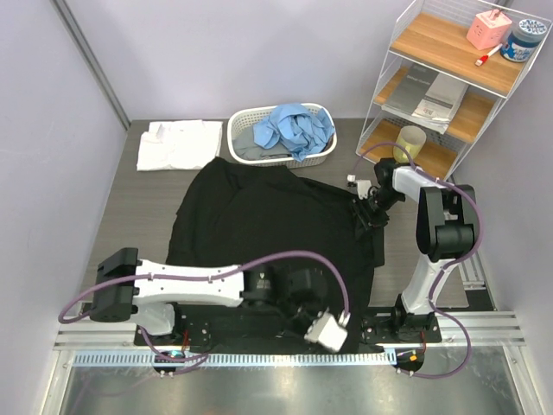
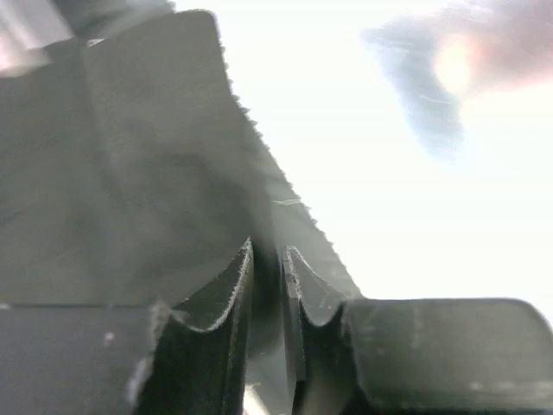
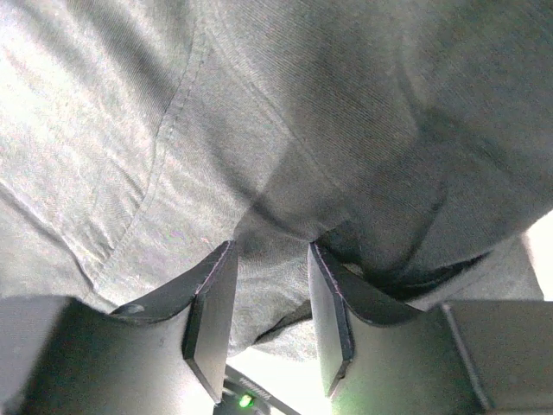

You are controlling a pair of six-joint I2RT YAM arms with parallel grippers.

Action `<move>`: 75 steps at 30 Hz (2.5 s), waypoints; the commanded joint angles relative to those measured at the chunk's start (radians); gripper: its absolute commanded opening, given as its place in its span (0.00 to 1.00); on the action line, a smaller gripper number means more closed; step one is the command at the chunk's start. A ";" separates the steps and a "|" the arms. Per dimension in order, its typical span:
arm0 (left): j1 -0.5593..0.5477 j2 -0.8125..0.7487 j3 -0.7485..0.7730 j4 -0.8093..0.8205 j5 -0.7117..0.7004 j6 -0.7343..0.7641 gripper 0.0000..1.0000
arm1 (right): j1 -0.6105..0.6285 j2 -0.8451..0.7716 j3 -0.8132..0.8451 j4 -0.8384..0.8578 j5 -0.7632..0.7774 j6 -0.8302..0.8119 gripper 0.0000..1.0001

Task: Fold and stack the long sleeve shirts
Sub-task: Flatten the shirt out

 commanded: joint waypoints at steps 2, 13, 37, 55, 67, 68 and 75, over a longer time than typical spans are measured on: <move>-0.046 -0.040 -0.052 -0.158 -0.004 0.041 0.35 | -0.010 -0.007 0.066 0.099 0.090 -0.062 0.46; 0.775 -0.052 -0.074 -0.246 -0.160 0.207 0.47 | 0.038 -0.108 0.031 0.021 0.116 -0.174 0.49; 0.518 0.024 -0.168 -0.557 -0.222 0.386 0.22 | 0.099 -0.195 -0.045 -0.204 0.147 -0.481 0.52; 1.071 0.268 0.046 -0.315 -0.364 0.336 0.23 | 0.250 -0.010 -0.035 0.154 0.149 -0.175 0.47; 0.898 -0.027 -0.270 -0.565 -0.282 0.488 0.13 | 0.426 -0.266 -0.215 -0.025 0.102 -0.341 0.48; 0.890 -0.048 -0.261 -0.586 -0.243 0.493 0.13 | 0.422 -0.286 -0.184 -0.098 0.064 -0.347 0.48; 1.066 -0.015 -0.014 -0.642 -0.053 0.475 0.34 | 0.306 -0.271 0.162 0.022 -0.096 -0.153 0.53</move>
